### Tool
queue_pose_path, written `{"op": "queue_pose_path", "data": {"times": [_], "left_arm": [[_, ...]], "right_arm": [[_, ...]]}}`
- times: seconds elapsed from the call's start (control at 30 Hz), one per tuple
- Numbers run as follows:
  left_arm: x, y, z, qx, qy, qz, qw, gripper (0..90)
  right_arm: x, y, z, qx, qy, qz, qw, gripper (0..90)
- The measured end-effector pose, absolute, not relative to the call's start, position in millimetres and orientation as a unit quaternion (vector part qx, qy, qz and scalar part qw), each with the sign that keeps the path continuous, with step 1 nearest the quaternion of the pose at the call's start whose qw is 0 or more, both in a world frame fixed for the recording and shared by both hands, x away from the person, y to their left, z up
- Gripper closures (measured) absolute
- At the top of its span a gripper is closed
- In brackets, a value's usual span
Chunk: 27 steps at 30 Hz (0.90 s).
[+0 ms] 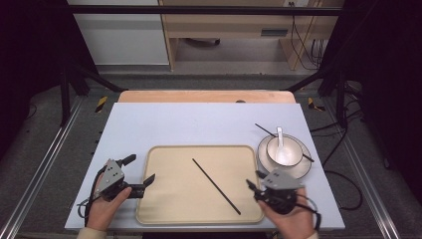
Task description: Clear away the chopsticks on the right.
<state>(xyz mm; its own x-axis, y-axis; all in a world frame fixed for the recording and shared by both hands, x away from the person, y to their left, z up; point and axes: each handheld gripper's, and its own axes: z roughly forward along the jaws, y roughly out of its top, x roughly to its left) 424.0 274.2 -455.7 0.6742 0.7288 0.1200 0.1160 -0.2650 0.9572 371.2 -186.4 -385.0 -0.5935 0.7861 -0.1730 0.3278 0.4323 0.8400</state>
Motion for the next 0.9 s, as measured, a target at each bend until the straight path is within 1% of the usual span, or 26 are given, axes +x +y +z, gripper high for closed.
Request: {"op": "queue_pose_path", "data": {"times": [0.03, 0.07, 0.1, 0.13, 0.17, 0.2, 0.27, 0.37, 0.4, 0.5, 0.57, 0.73, 0.9], "left_arm": [[424, 274, -456, 0.743, 0.285, 0.285, 0.535, 5.4], [424, 273, -456, 0.743, 0.284, 0.286, 0.534, 5.4], [425, 273, -456, 0.744, 0.283, 0.286, 0.533, 5.4], [424, 273, -457, 0.745, 0.283, 0.285, 0.533, 5.4], [425, 272, -457, 0.745, 0.282, 0.285, 0.534, 5.4], [424, 272, -457, 0.746, 0.282, 0.284, 0.532, 5.4], [425, 271, -457, 0.746, 0.282, 0.285, 0.531, 5.4], [425, 271, -458, 0.747, 0.281, 0.285, 0.53, 5.5], [425, 271, -458, 0.748, 0.281, 0.285, 0.53, 5.5], [425, 270, -458, 0.75, 0.281, 0.285, 0.527, 5.5], [425, 270, -459, 0.75, 0.281, 0.284, 0.526, 5.5], [426, 270, -460, 0.755, 0.28, 0.283, 0.521, 5.5], [426, 269, -460, 0.758, 0.278, 0.283, 0.518, 5.5]], "right_arm": [[371, -186, -385, 0.349, 0.797, 0.402, 0.285, 53.6], [373, -198, -374, 0.349, 0.793, 0.403, 0.297, 48.9], [375, -210, -363, 0.352, 0.789, 0.397, 0.31, 46.1], [377, -221, -356, 0.355, 0.784, 0.395, 0.321, 45.5], [381, -239, -347, 0.358, 0.775, 0.394, 0.341, 45.9], [385, -253, -341, 0.365, 0.771, 0.386, 0.351, 48.1], [396, -284, -337, 0.384, 0.766, 0.378, 0.35, 51.1], [416, -322, -351, 0.413, 0.769, 0.352, 0.338, 58.8], [423, -331, -360, 0.423, 0.774, 0.343, 0.325, 61.8], [443, -348, -390, 0.435, 0.79, 0.317, 0.293, 66.1], [455, -353, -408, 0.435, 0.801, 0.298, 0.283, 68.5], [474, -360, -428, 0.436, 0.805, 0.301, 0.268, 69.2], [484, -359, -434, 0.428, 0.811, 0.306, 0.255, 68.7]]}}
